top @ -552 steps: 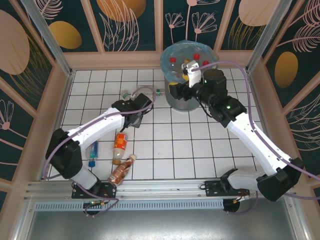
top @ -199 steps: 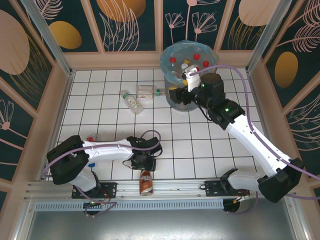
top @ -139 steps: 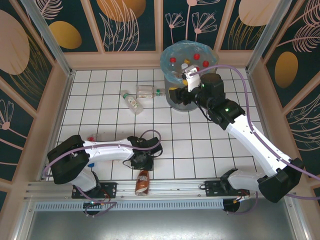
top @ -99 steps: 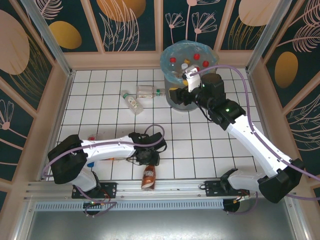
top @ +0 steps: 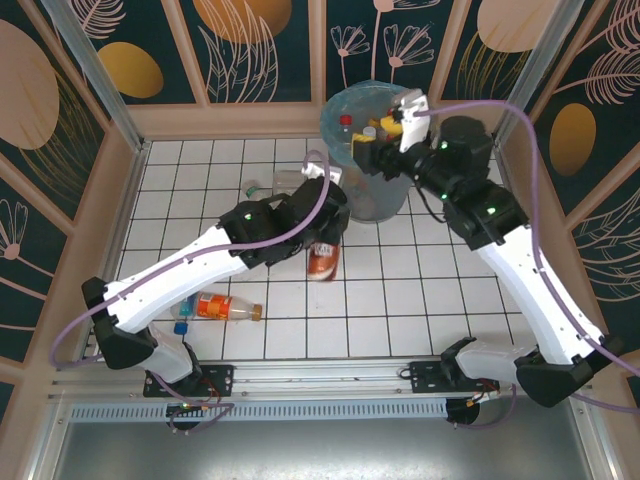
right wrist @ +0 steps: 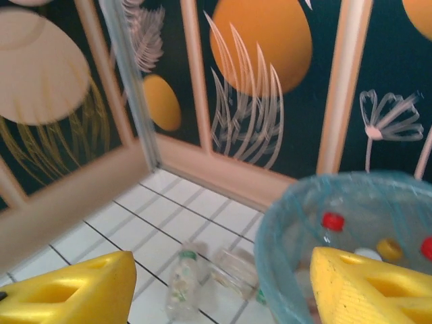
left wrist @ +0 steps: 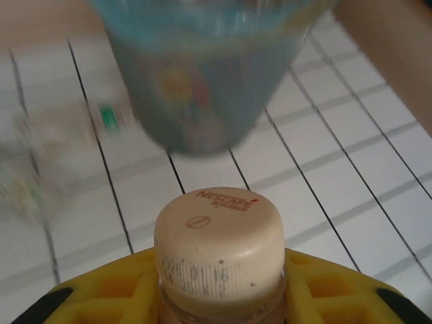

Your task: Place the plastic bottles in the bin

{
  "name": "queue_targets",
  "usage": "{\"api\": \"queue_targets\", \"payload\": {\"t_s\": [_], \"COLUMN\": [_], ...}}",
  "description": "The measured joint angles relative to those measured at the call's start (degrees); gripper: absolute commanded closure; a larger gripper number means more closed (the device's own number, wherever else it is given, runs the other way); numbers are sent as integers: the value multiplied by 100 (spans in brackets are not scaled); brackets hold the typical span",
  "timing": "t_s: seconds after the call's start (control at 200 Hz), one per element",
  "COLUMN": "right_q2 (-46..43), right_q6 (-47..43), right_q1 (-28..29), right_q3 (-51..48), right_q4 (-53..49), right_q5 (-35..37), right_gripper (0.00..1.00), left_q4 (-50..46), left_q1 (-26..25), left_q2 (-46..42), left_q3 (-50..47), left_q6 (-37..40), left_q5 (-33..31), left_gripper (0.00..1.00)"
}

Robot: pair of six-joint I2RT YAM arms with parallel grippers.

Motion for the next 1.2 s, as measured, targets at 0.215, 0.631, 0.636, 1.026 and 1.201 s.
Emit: {"api": "queue_targets", "payload": {"t_s": [0.215,0.631,0.636,1.026,1.201], "right_q2": [356,221,219,155,-74], "right_q6": [146,352,365,210,96], "right_q1": [-339,-874,-874,-1005,-1010], "right_q3": [981,730,730,671,463], "right_q4": [-501,-1060,-1058,-953,-820], "right_q5": [-1497,-1849,-1884,-2931,-3101], "right_gripper": [35,35,35,38,38], "left_q4": [2806,5901,5923,6127,5849], "left_q1": [7,9,11,61,66], "left_q2": [-866,-907,-881,-647,-798], "left_q3": [-1644,-1718,-1683,-1425,-1425], "left_q6": [2629,5045,5064,5248,5134], "left_q5": [-807,-645,-634,-66,391], "left_gripper": [100,100,100,100,100]}}
